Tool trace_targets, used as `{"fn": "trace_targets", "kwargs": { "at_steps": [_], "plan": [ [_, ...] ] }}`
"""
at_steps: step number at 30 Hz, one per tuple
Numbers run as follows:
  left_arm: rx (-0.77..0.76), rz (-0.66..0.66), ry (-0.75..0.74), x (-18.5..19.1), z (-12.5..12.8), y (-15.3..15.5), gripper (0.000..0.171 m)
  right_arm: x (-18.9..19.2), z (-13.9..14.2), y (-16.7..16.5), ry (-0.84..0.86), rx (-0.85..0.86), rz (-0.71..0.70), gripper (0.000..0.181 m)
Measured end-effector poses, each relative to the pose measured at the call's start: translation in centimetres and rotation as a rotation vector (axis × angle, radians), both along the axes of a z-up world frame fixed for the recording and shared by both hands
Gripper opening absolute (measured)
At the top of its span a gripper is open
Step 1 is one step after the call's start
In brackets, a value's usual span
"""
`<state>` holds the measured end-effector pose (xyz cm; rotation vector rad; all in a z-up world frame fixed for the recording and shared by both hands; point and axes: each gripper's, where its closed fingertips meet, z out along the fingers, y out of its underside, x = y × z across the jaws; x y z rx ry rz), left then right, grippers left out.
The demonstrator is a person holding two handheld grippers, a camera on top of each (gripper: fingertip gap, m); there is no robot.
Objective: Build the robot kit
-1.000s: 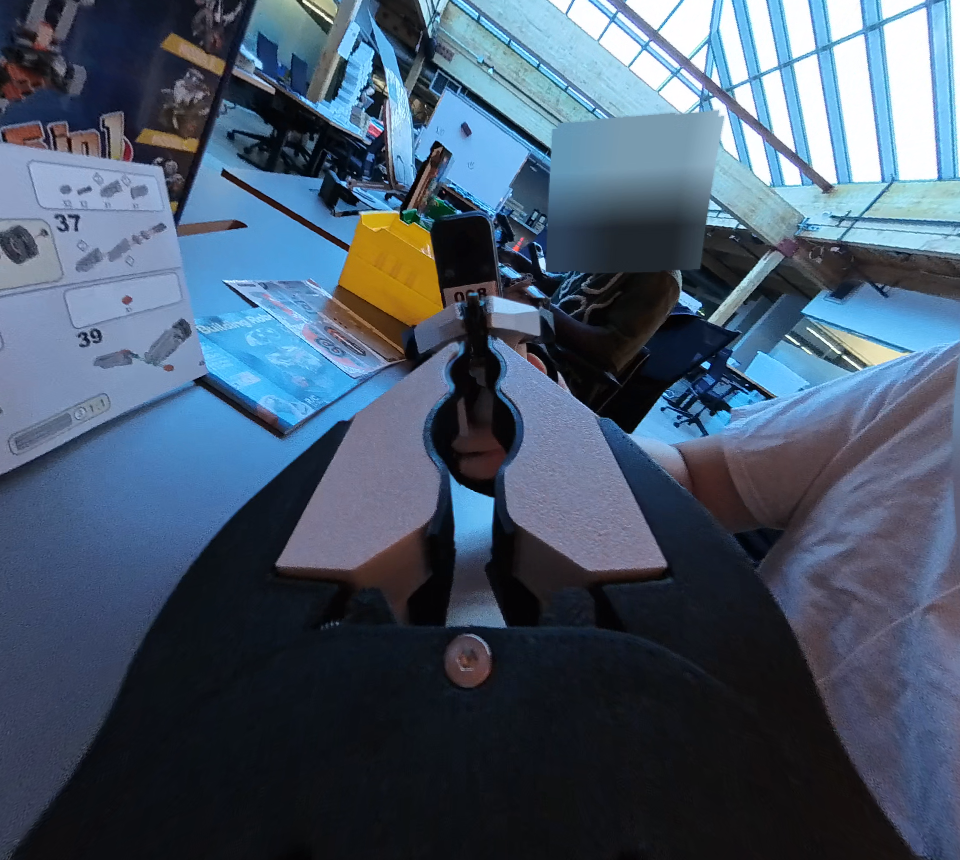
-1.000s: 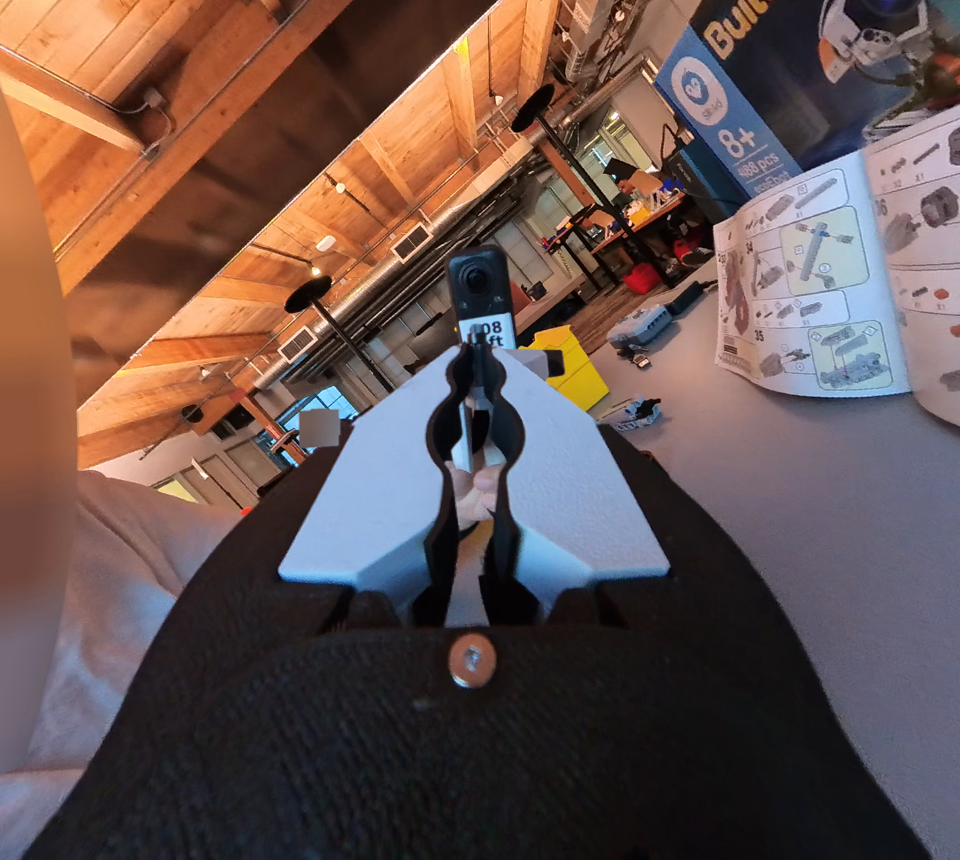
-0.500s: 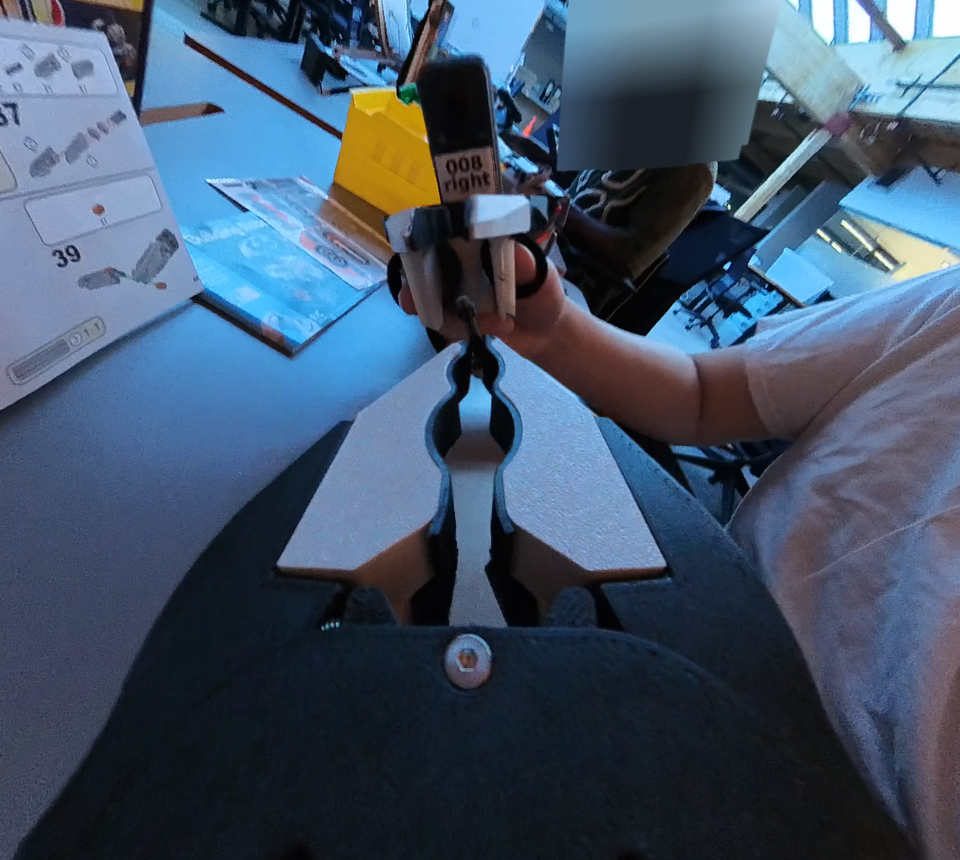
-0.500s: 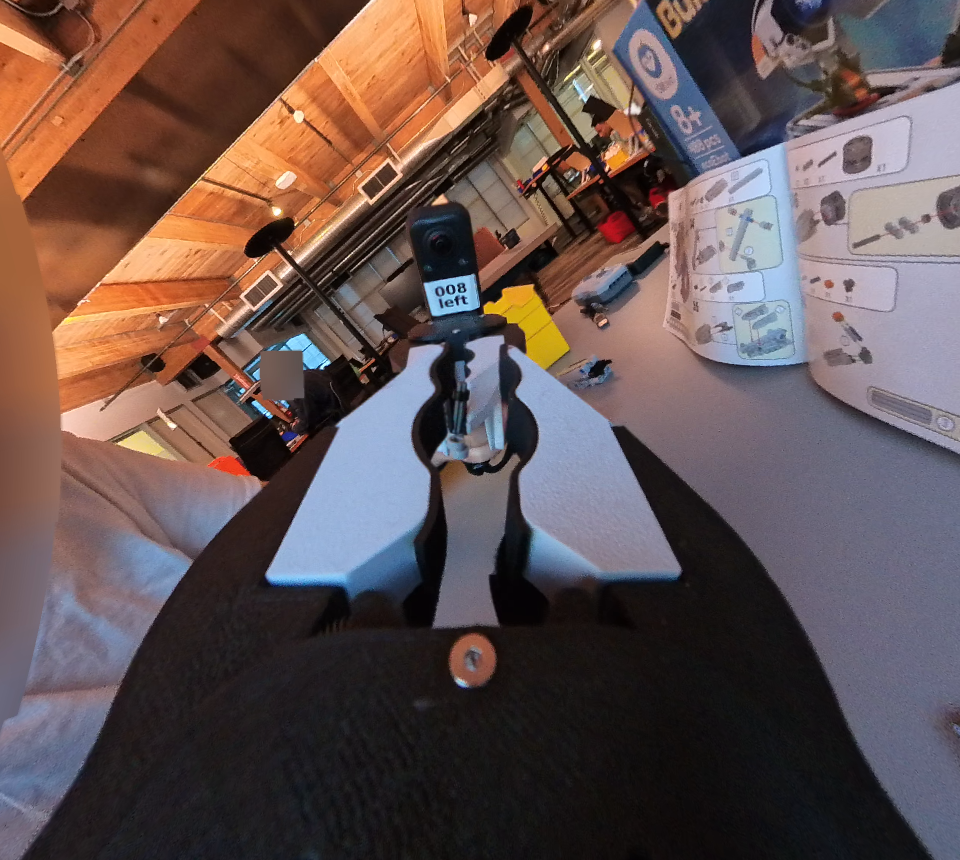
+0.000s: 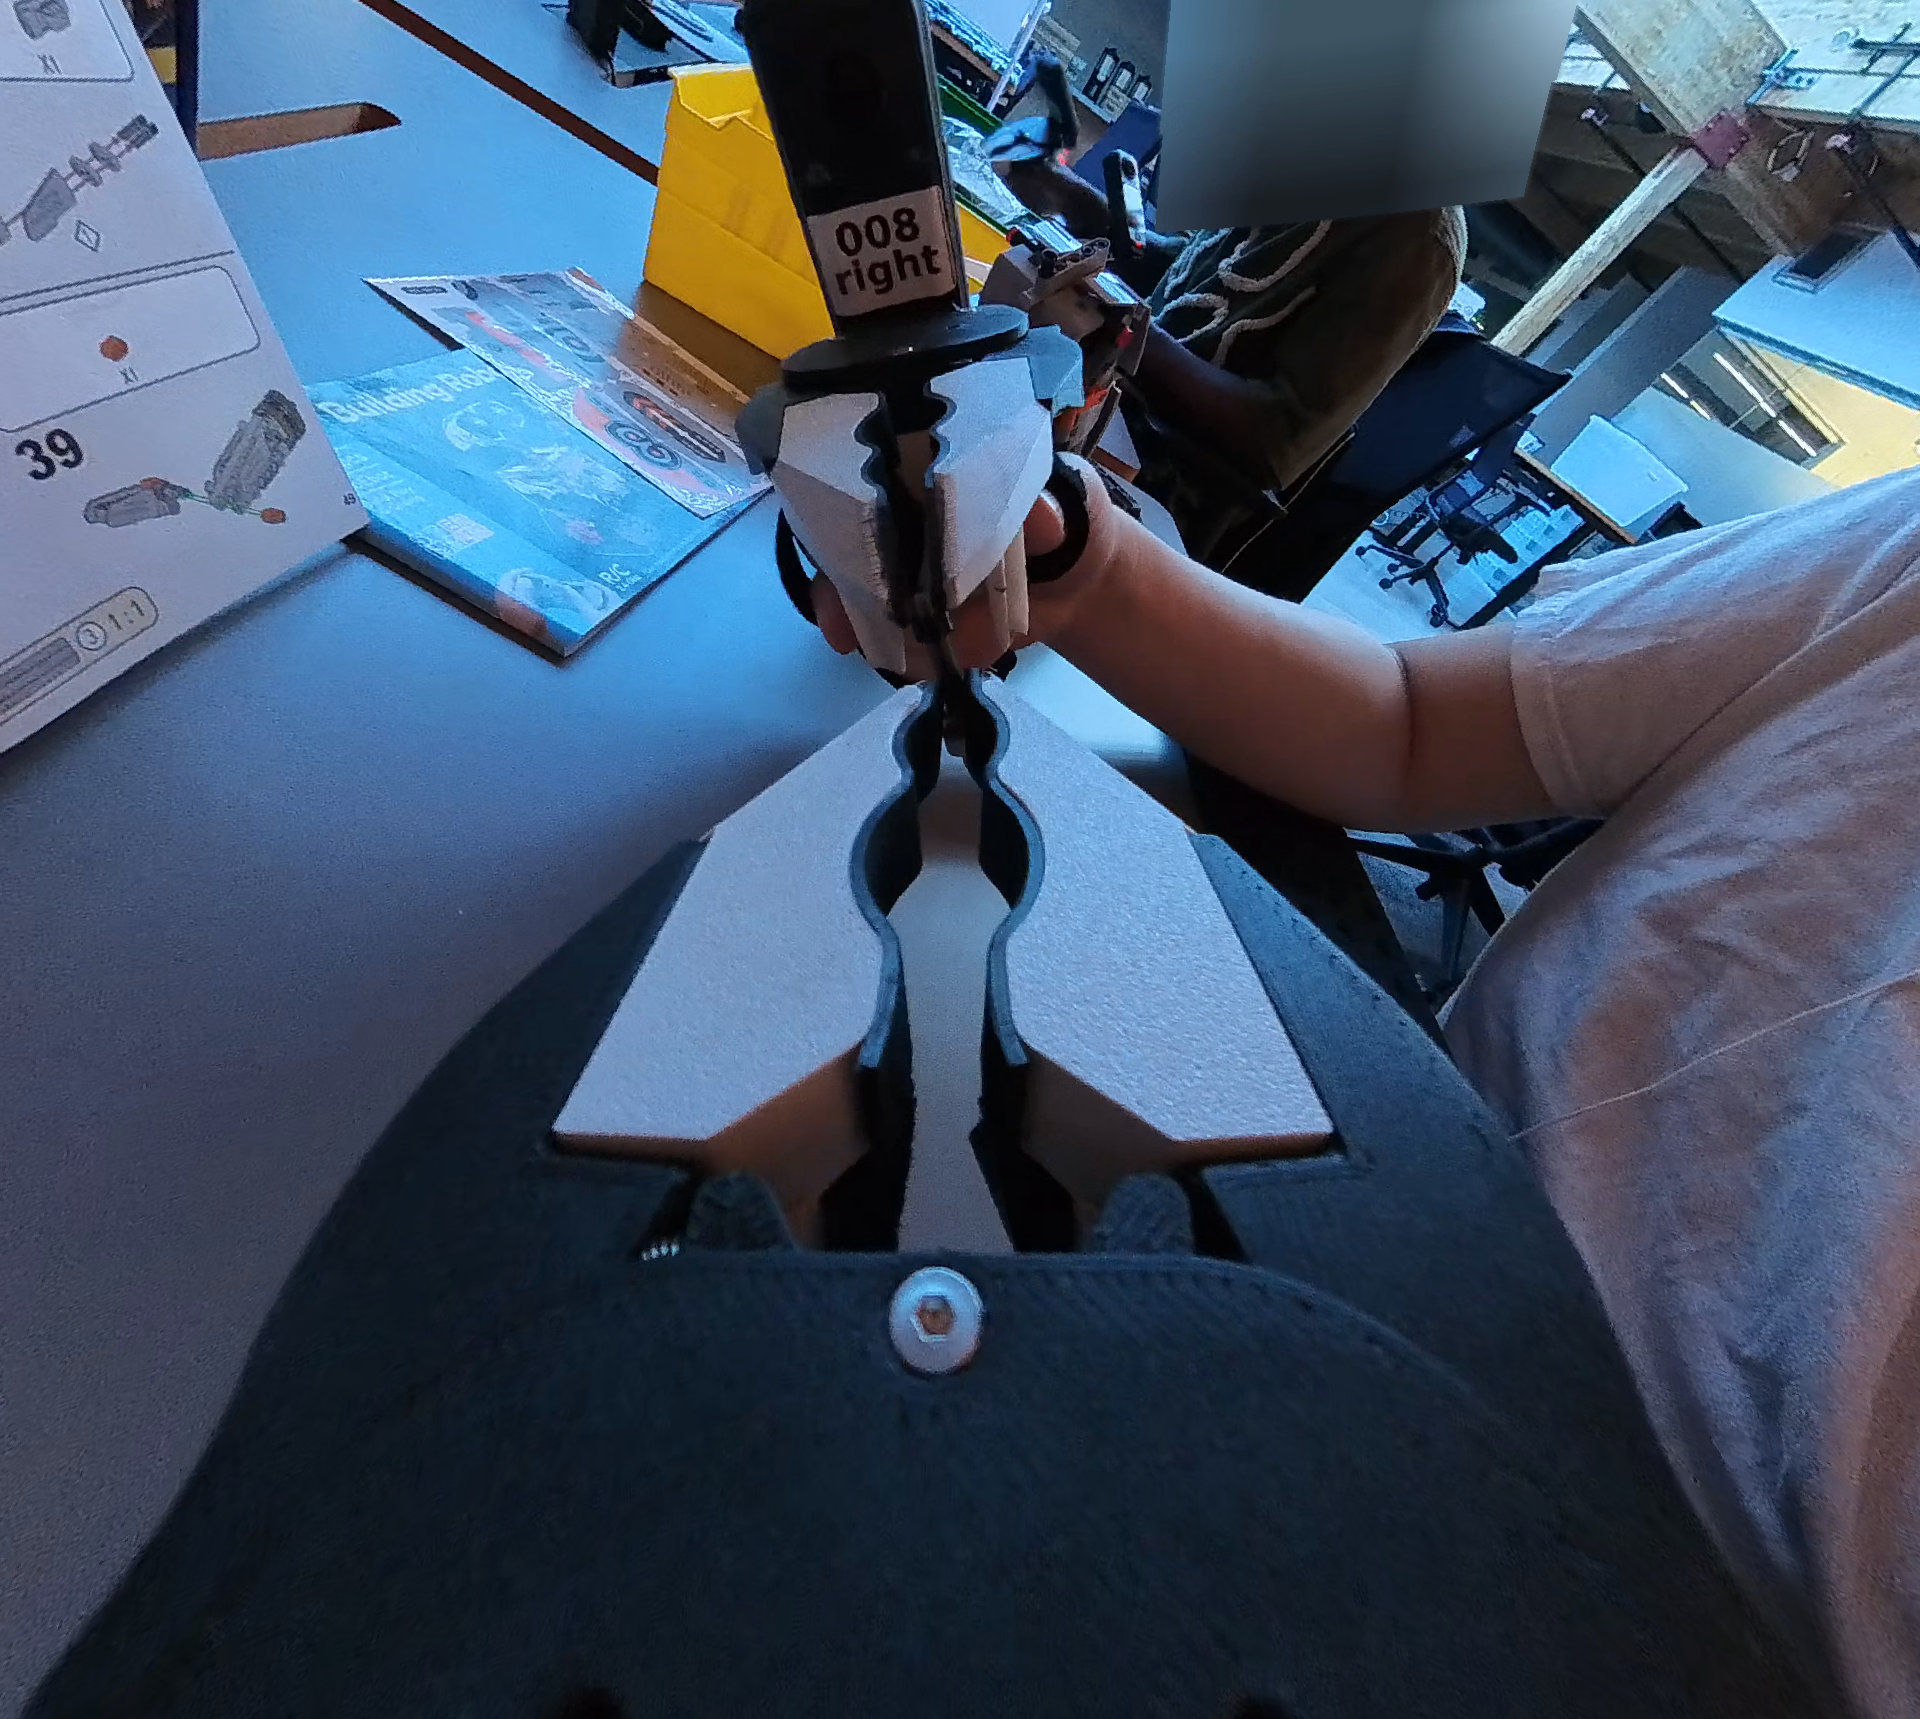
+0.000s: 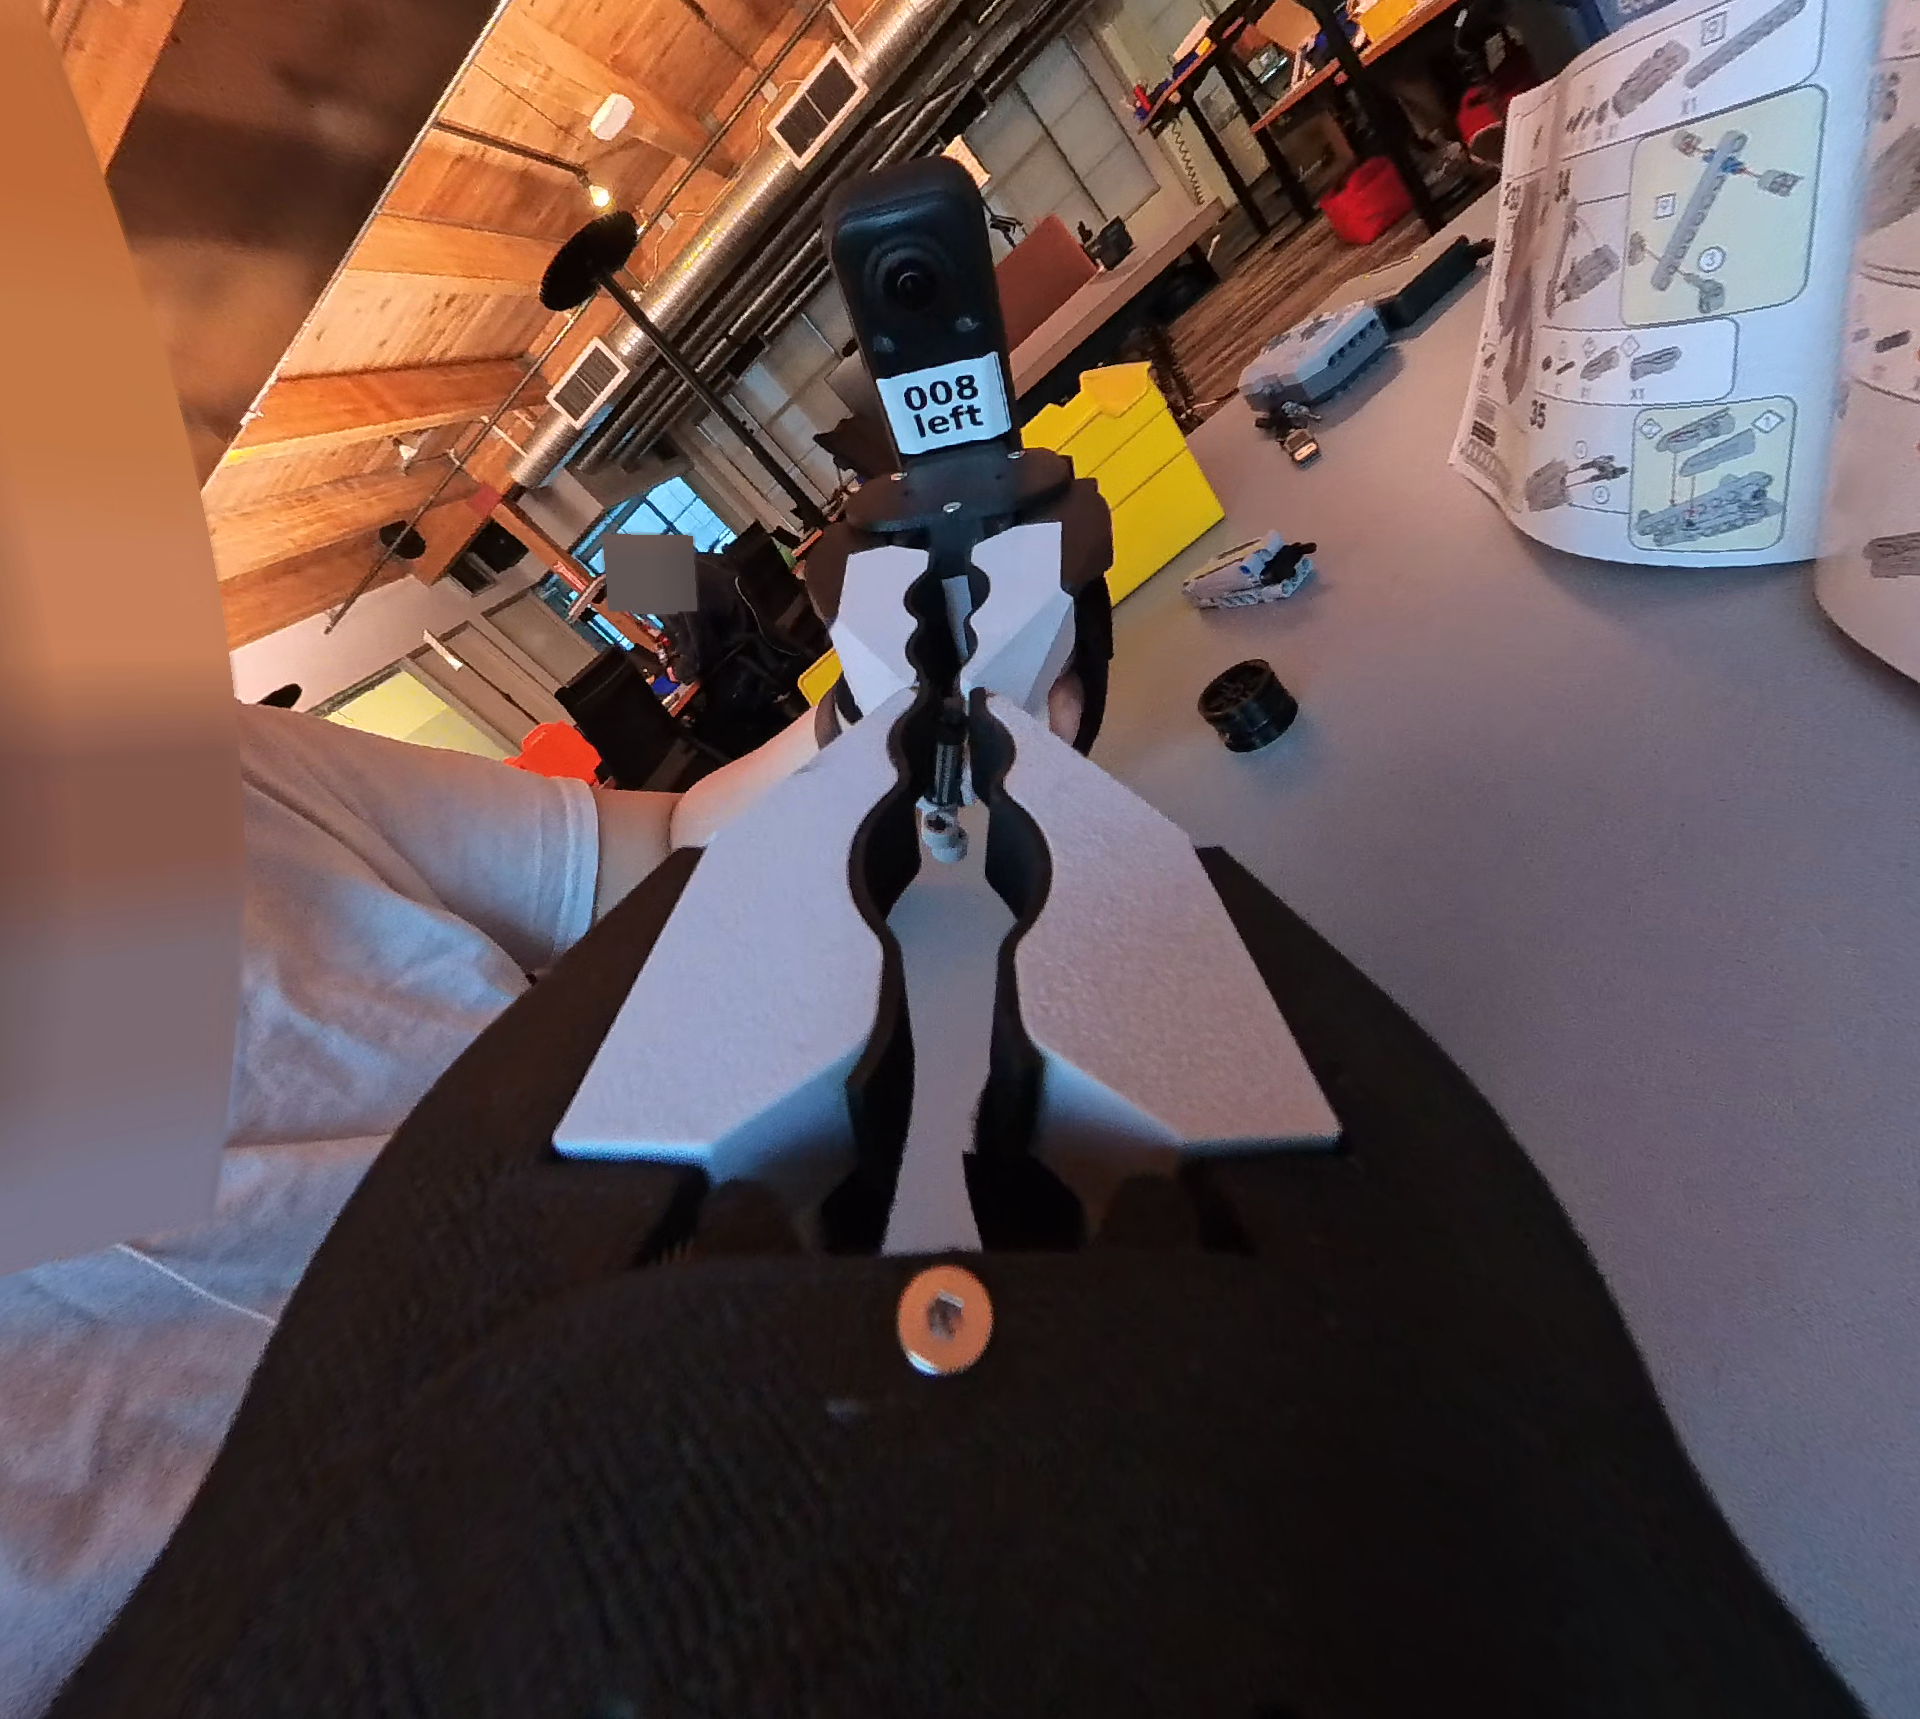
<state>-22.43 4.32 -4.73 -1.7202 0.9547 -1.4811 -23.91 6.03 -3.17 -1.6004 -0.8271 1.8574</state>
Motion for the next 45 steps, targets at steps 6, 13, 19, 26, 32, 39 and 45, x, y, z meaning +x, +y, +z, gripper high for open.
{"fn": "trace_targets", "kwargs": {
  "at_steps": [6, 13, 19, 26, 32, 39, 45],
  "plan": [
    [-0.034, -0.031, -0.034, 0.2, 0.2, -0.3, 0.001, 0.1, 0.1, -0.2, -0.022, 0.016, 0.007, 0.001],
    [-0.142, -0.029, -0.116, 0.4, 0.3, 0.2, 0.002, -0.2, 0.1, 0.3, -0.040, 0.069, -0.058, 0.001],
    [-0.143, -0.010, -0.114, 0.4, 0.5, 0.5, 0.000, -0.2, 0.2, 0.6, -0.027, 0.068, -0.079, 0.002],
    [-0.042, 0.030, 0.005, 0.3, -0.4, 0.7, 0.000, -0.3, -0.3, 0.4, -0.035, 0.038, -0.043, 0.003],
    [0.020, 0.022, 0.065, 0.0, -0.8, 0.5, 0.000, -0.5, -0.6, 0.0, 0.000, 0.009, -0.014, 0.003],
    [0.028, 0.033, 0.094, -0.2, -3.0, 1.2, 0.000, -0.7, -3.0, 0.8, -0.030, -0.017, -0.003, 0.003],
    [-0.075, 0.040, 0.073, -0.5, -4.9, 2.0, 0.001, -1.0, -5.0, 1.6, -0.099, -0.044, -0.014, 0.003]
  ]
}}
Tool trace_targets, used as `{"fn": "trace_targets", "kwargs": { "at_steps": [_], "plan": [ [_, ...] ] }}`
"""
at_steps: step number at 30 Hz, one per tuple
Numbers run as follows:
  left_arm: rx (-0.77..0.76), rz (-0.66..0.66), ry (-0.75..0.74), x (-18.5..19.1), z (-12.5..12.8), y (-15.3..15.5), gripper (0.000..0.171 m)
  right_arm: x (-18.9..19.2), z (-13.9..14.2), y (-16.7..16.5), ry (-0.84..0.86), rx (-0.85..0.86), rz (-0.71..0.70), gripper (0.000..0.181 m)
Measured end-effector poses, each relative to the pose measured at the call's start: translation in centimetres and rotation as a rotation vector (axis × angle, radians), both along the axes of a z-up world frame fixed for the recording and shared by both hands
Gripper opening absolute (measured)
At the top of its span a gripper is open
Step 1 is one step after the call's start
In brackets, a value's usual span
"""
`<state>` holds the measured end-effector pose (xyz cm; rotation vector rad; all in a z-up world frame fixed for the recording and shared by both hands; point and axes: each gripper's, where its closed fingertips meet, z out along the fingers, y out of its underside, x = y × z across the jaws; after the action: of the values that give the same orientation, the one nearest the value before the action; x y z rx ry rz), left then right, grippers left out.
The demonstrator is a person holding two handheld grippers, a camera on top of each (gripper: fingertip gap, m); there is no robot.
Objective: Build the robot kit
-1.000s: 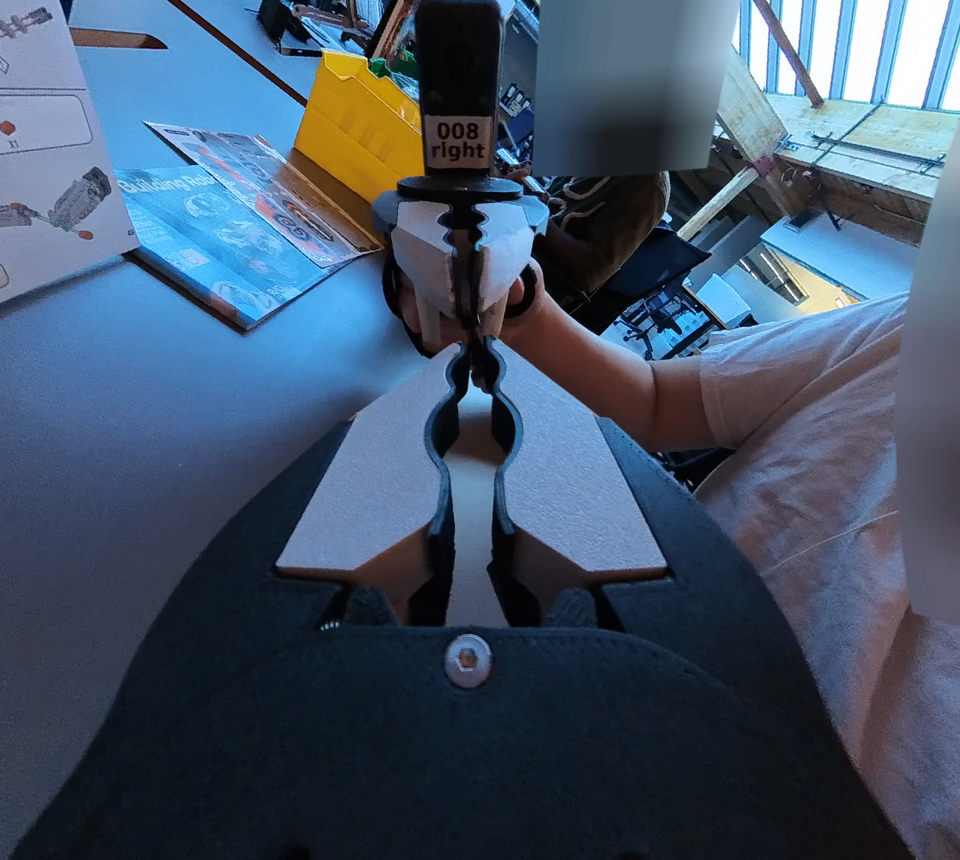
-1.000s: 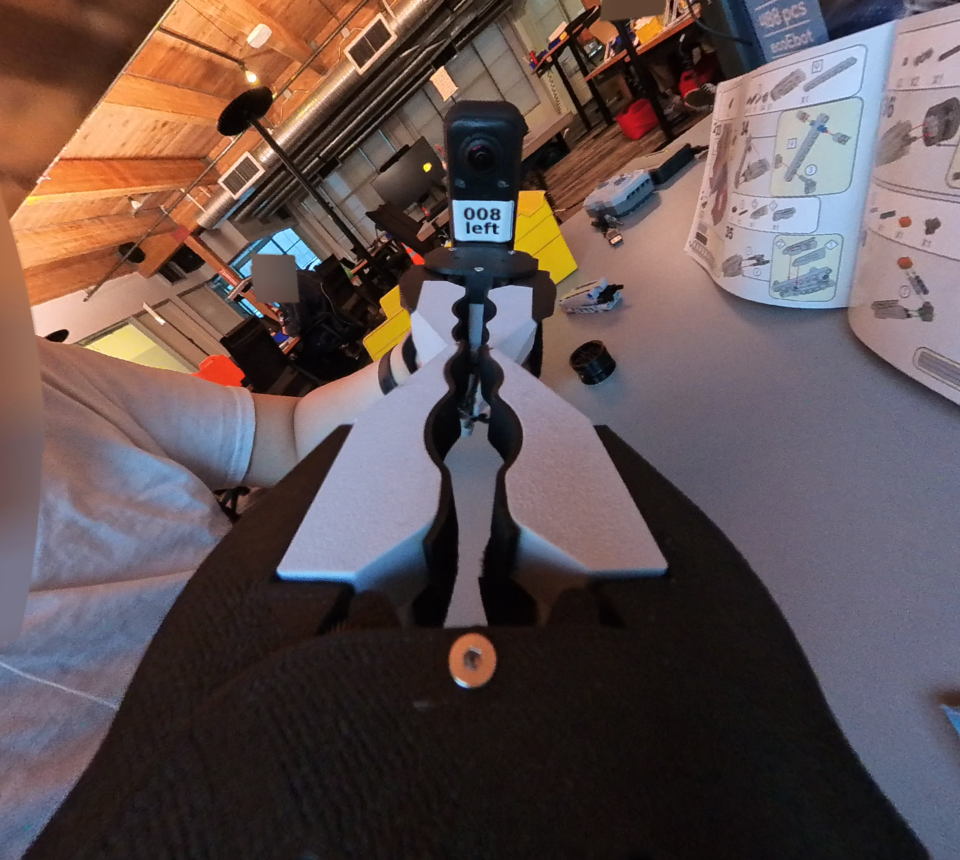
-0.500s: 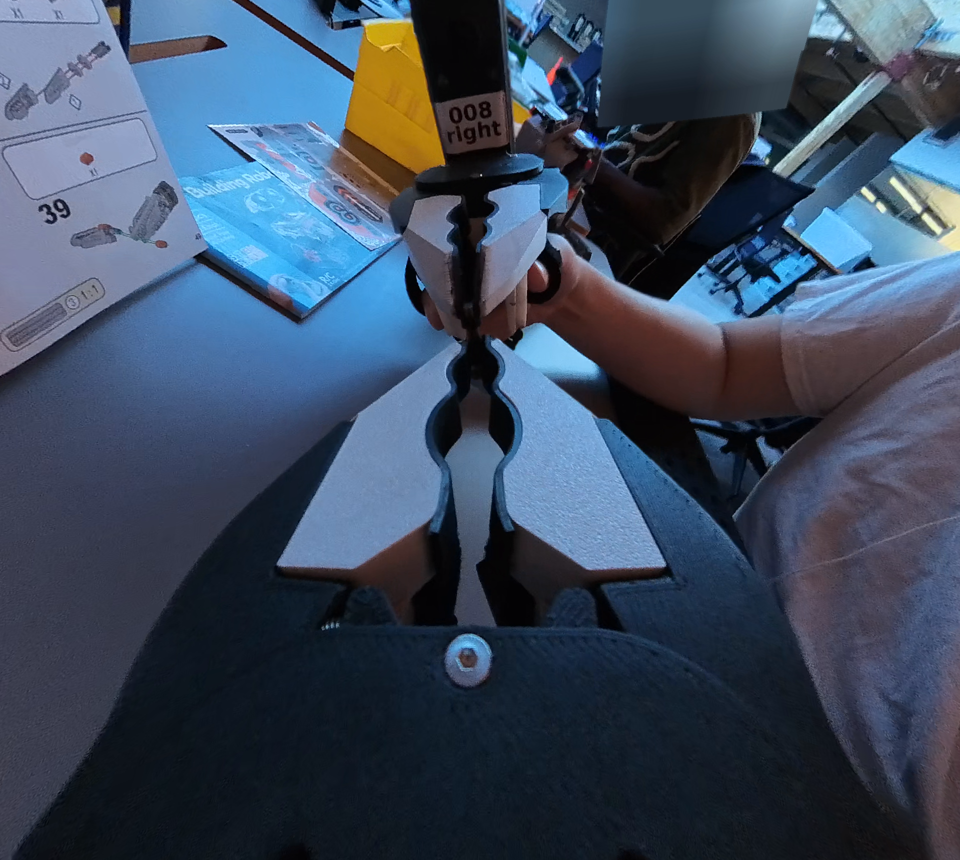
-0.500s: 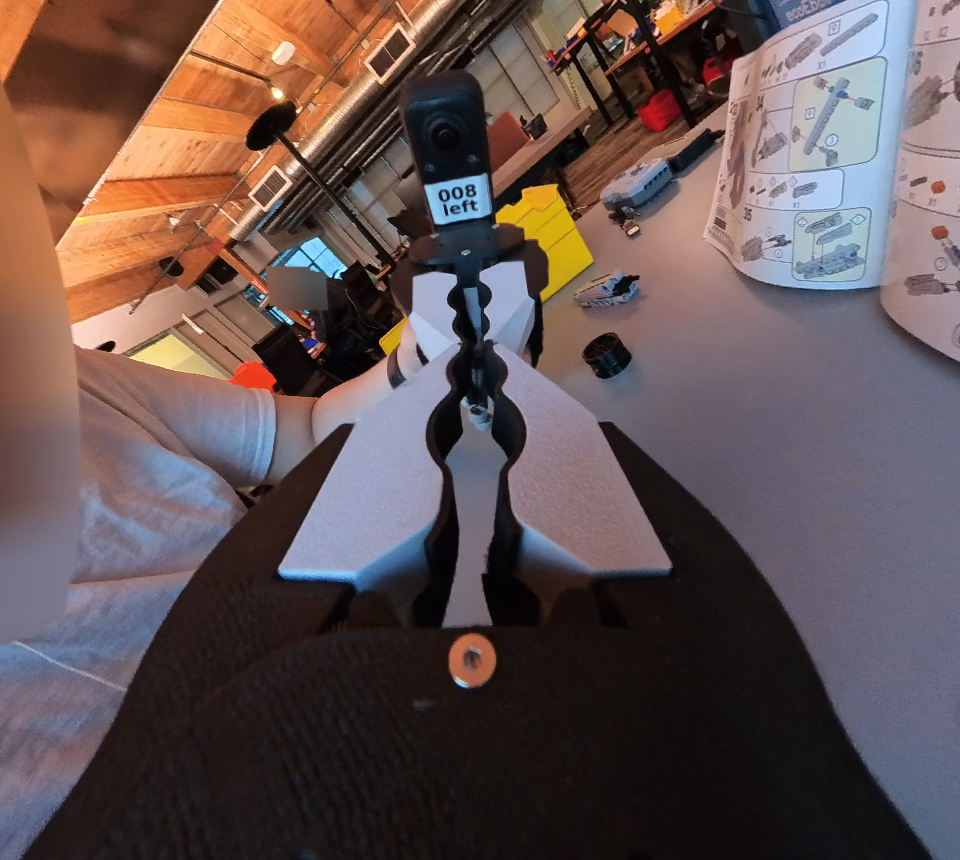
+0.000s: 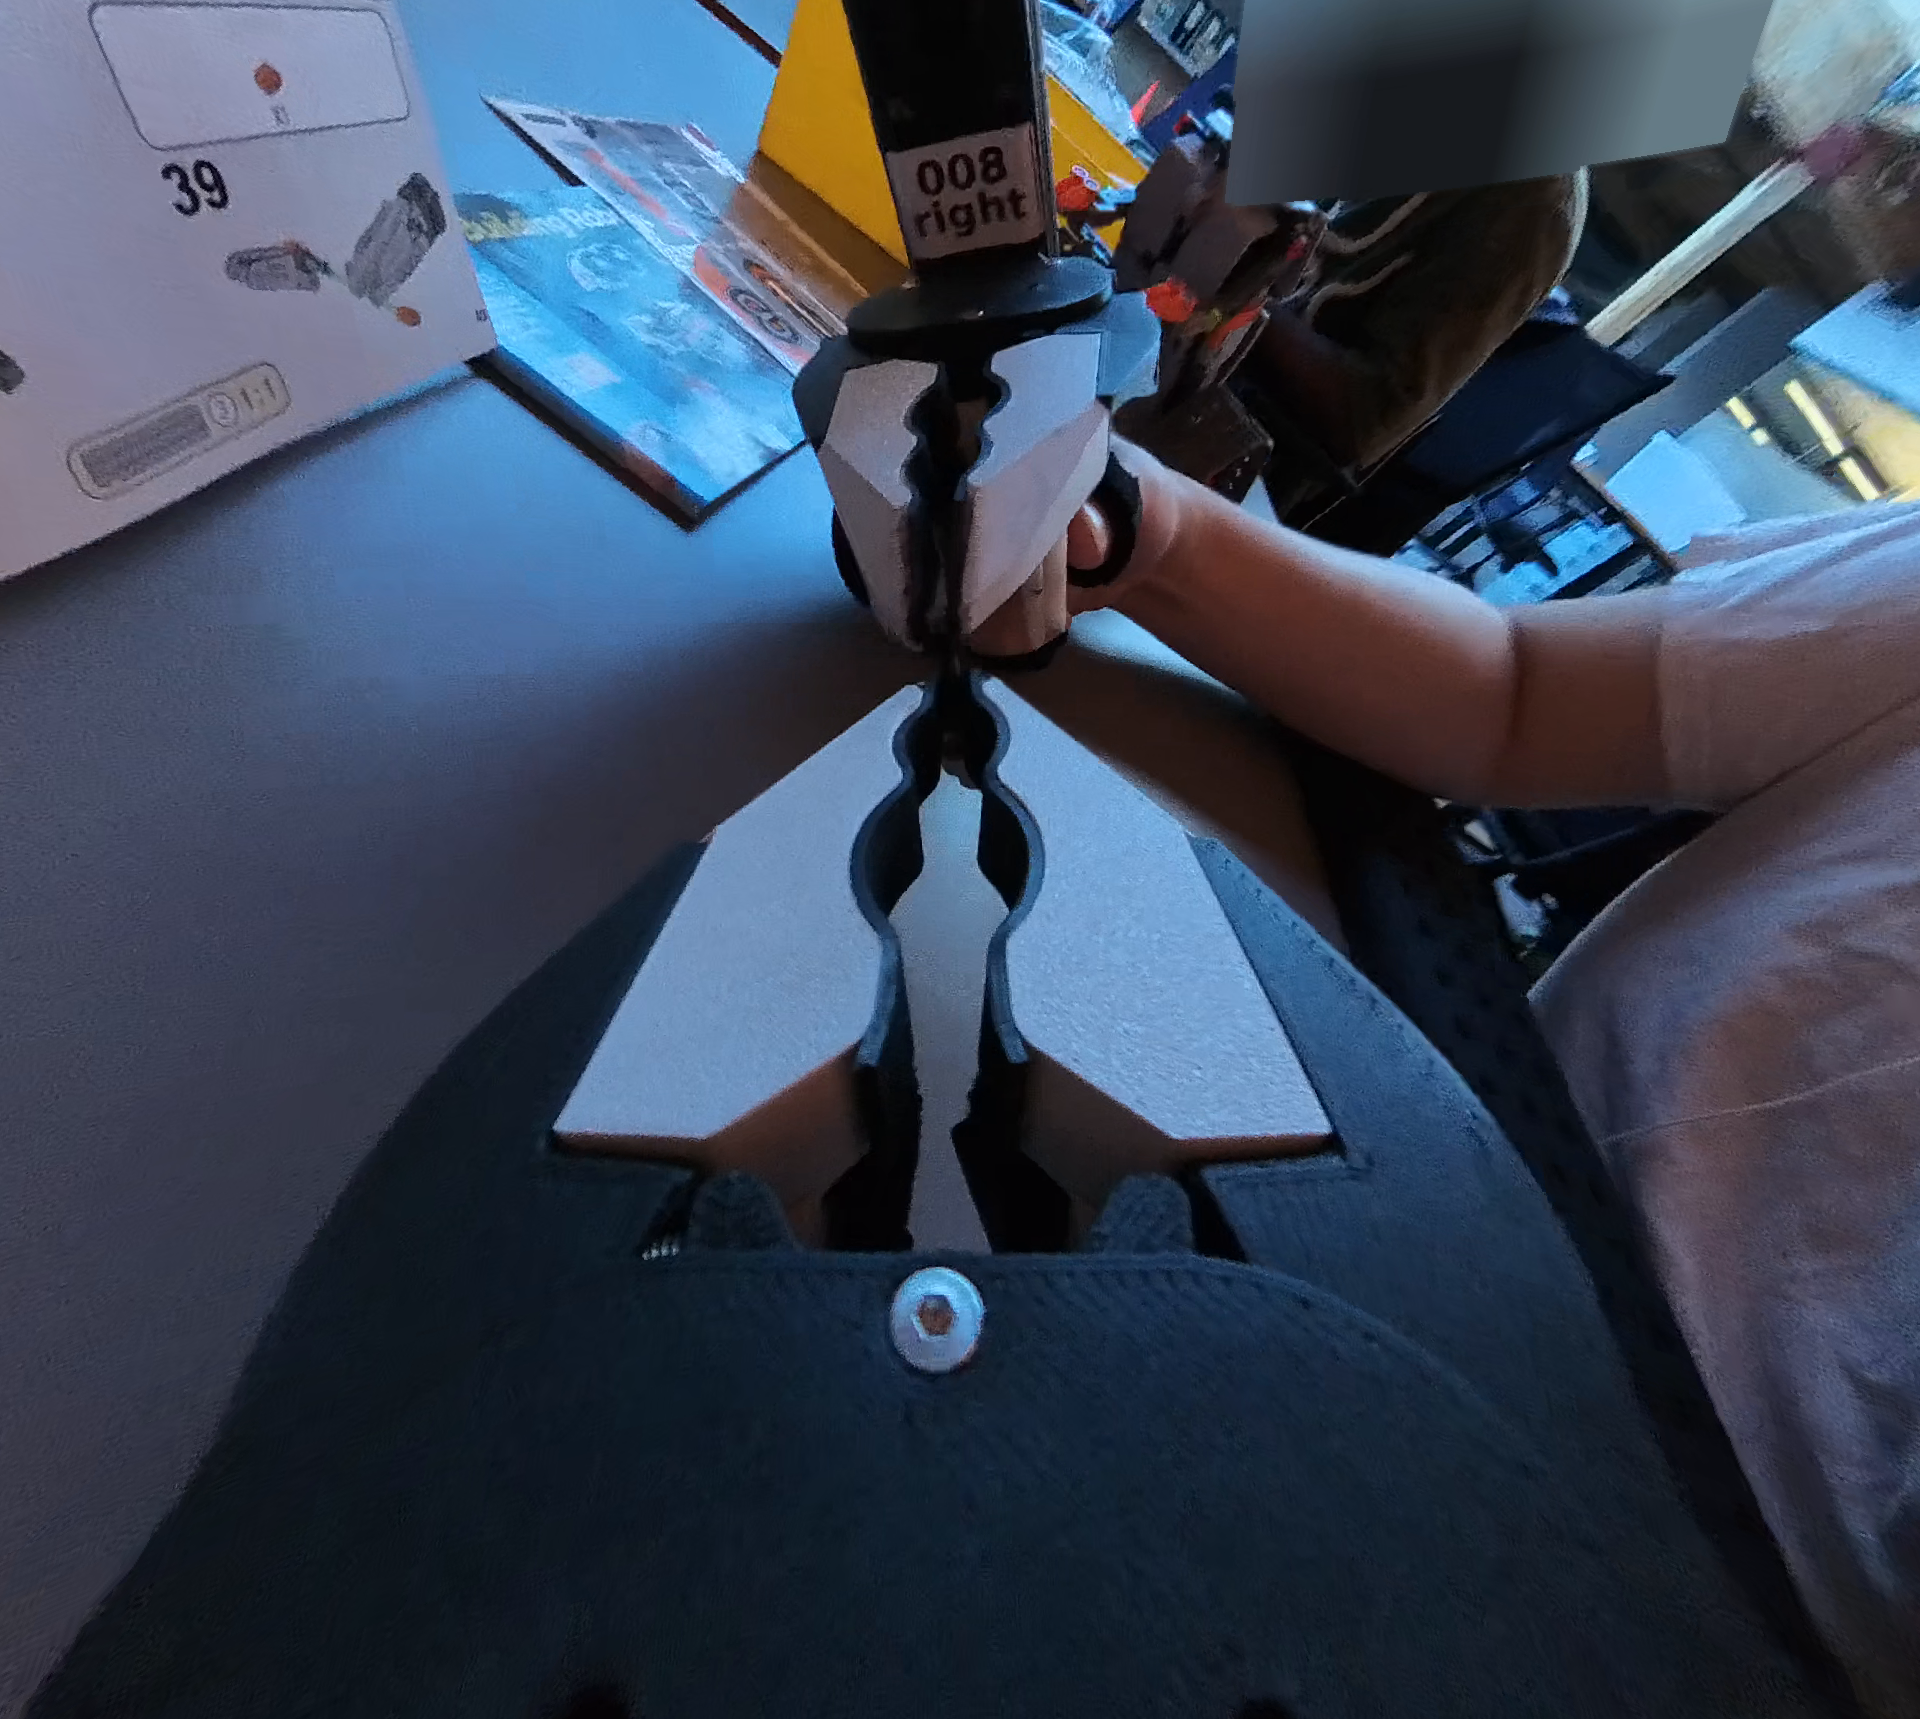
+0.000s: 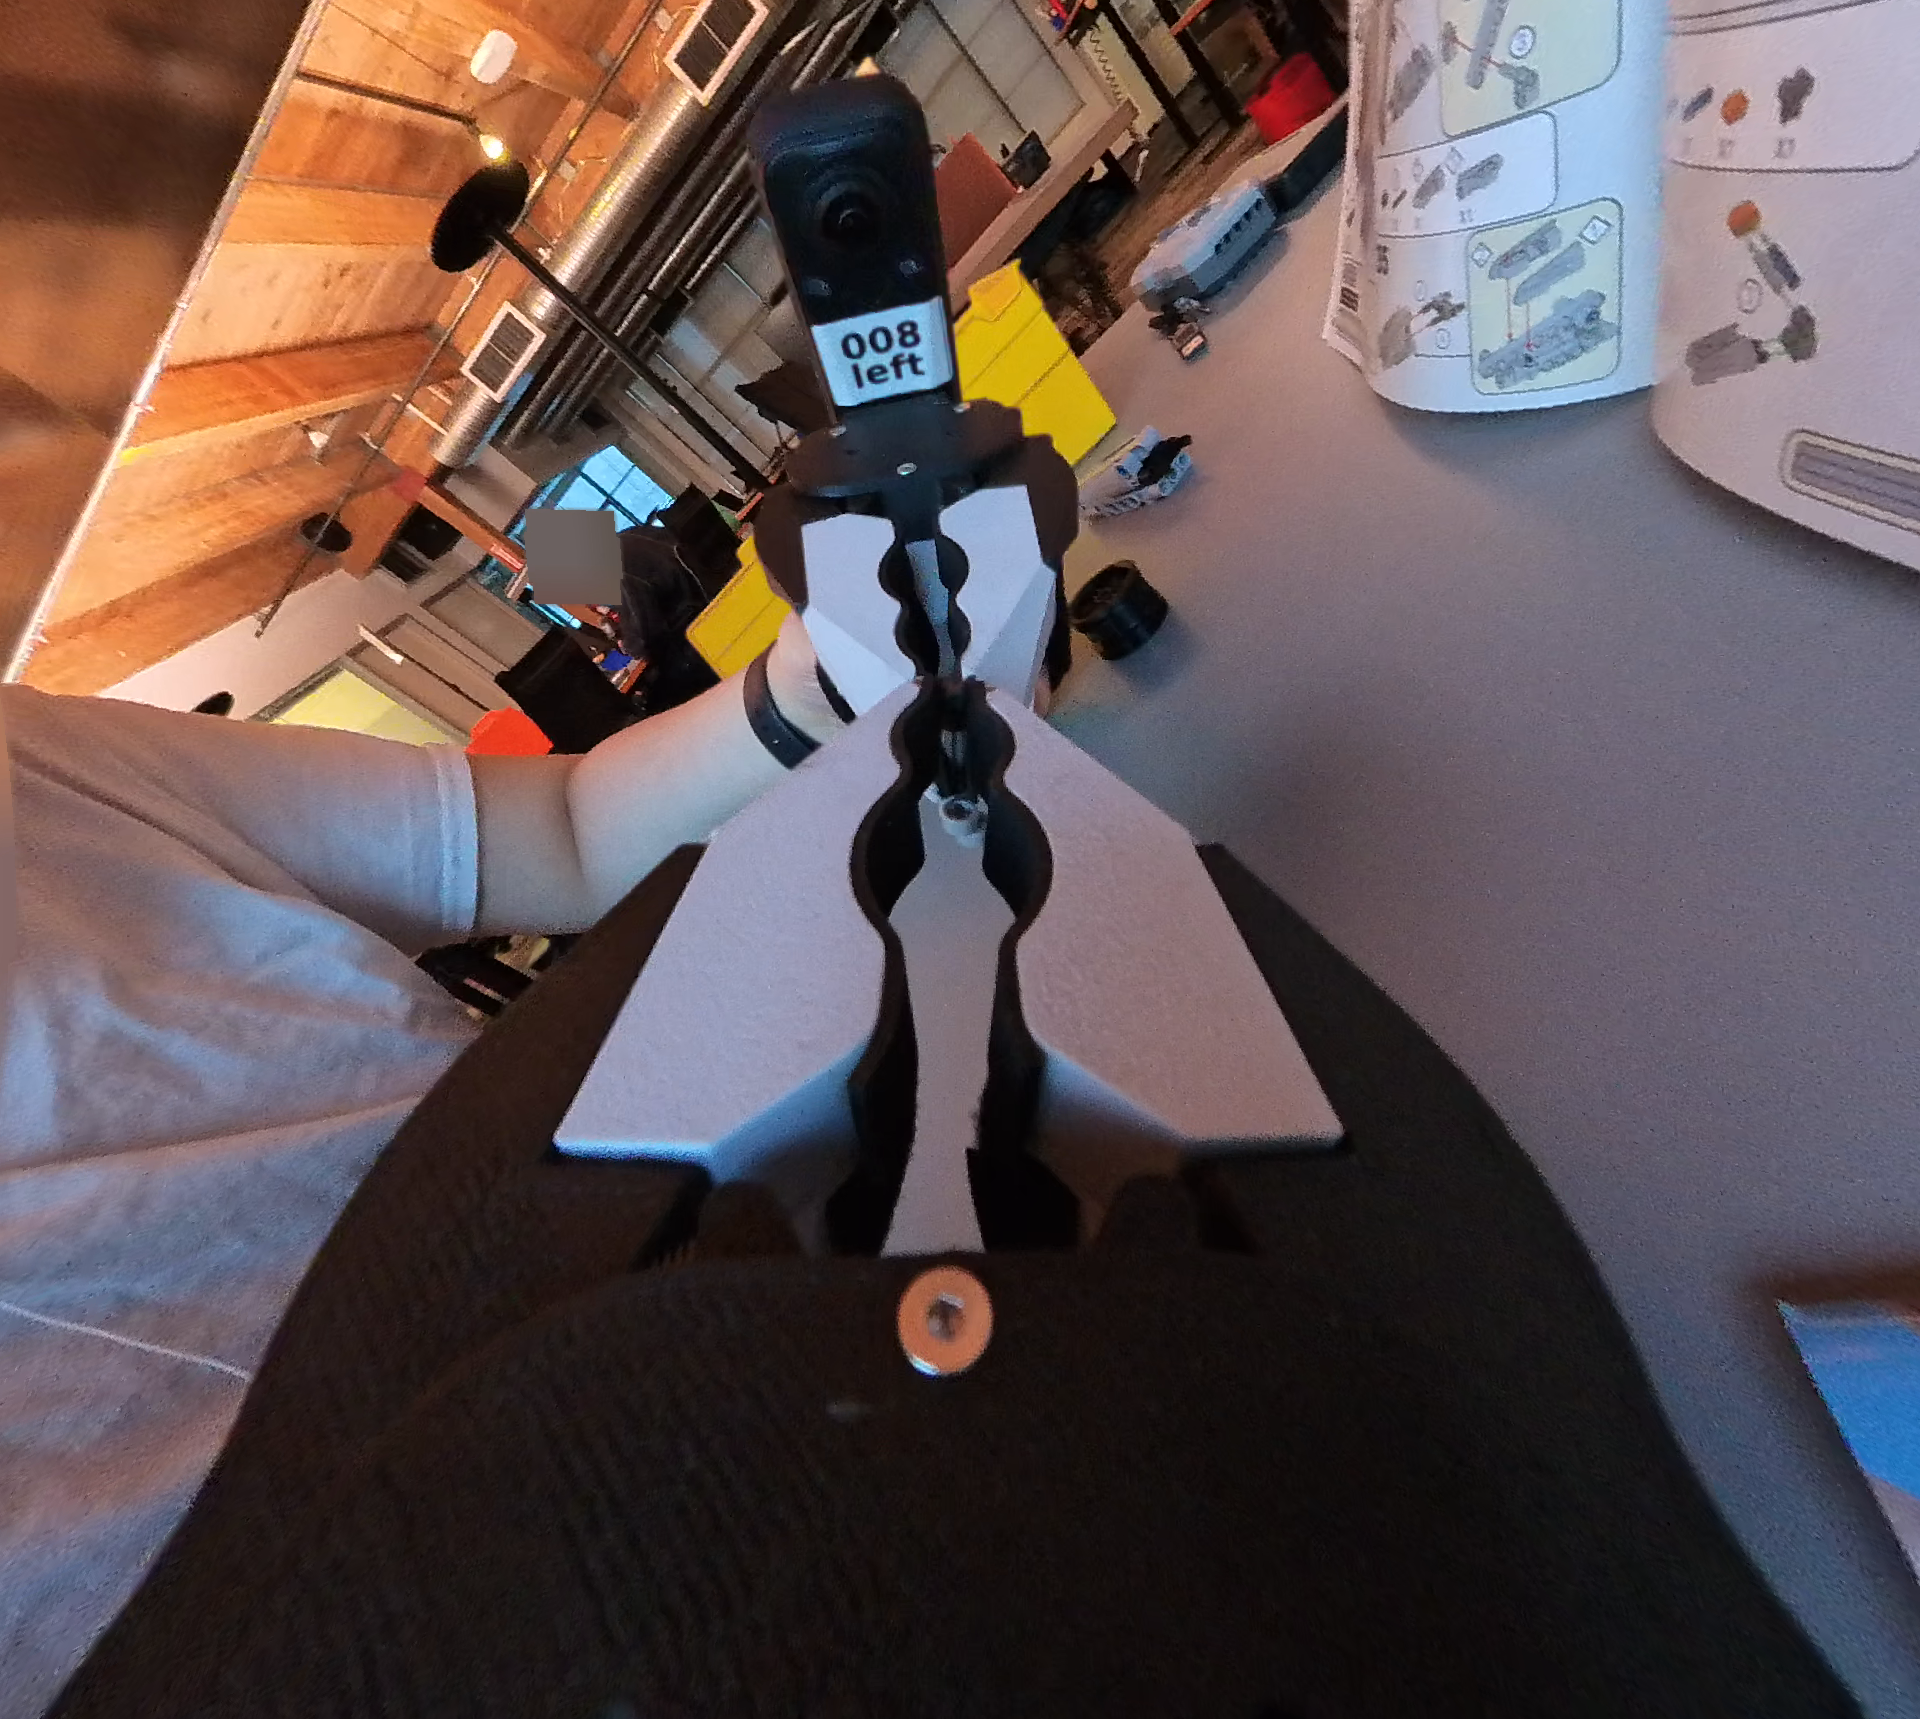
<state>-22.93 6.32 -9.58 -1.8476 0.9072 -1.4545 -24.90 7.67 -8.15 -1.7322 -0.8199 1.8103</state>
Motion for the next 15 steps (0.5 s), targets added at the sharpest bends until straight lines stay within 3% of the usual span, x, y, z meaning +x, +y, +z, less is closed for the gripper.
{"fn": "trace_targets", "kwargs": {
  "at_steps": [15],
  "plan": [
    [-0.107, 0.045, 0.007, -0.5, -1.3, 1.1, 0.000, -0.4, -2.1, 0.3, -0.129, -0.062, -0.021, 0.003]
  ]
}}
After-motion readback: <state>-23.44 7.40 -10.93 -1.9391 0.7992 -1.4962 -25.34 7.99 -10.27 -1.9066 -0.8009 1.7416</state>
